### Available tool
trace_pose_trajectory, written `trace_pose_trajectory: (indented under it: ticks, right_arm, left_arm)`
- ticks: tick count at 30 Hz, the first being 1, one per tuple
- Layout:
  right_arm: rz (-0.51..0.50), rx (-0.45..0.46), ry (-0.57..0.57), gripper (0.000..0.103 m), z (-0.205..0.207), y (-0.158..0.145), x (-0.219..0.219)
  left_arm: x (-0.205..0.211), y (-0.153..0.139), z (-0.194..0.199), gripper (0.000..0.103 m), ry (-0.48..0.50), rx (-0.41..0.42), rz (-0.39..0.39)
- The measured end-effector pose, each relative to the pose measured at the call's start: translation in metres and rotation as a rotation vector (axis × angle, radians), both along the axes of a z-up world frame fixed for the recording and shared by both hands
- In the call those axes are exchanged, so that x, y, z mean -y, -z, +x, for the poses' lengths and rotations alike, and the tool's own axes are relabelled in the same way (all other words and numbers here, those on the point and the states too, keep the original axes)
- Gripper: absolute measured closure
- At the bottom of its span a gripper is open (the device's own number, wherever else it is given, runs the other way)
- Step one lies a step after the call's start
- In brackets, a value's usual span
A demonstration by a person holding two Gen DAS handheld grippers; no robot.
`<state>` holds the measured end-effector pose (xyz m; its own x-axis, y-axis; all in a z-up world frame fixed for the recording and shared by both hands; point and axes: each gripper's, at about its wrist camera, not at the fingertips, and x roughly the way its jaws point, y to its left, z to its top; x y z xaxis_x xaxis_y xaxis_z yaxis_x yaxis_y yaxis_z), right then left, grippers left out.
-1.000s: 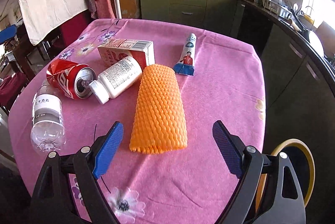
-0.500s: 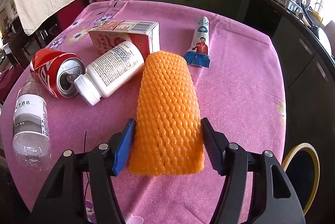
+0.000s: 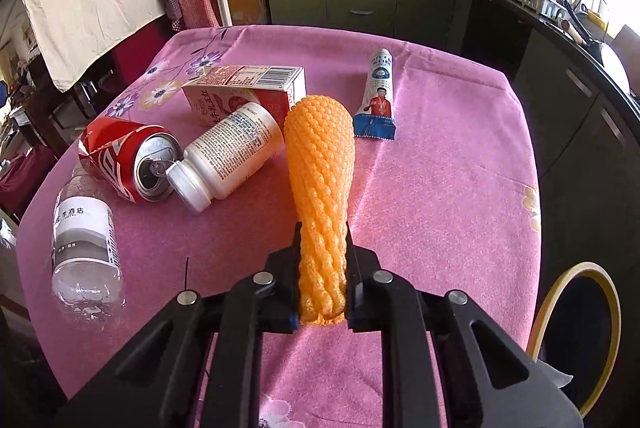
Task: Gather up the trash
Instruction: 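Grasp the orange foam net sleeve with the right gripper, then carry the foam sleeve over the bin and open the right gripper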
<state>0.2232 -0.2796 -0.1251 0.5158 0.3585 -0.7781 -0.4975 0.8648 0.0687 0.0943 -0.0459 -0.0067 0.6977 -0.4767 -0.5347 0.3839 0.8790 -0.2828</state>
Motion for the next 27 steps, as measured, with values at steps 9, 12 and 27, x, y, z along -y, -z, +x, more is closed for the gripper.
trace_pose_trajectory:
  ticks: [9,12,27]
  right_arm:
    - [0.073,0.045,0.031,0.090,-0.038,-0.023,0.021]
    - [0.099,0.067,0.098,0.090,-0.053,-0.033,0.050]
    - [-0.019,-0.087,0.655,0.088,-0.023,0.031,0.271]
  left_arm:
    - [0.001,-0.001,-0.006,0.006,-0.002,0.010,0.018]
    - [0.003,-0.002,-0.007,0.006,0.004,0.011,0.022]
    - [0.019,-0.002,-0.011,0.006,0.034,0.011,0.031]
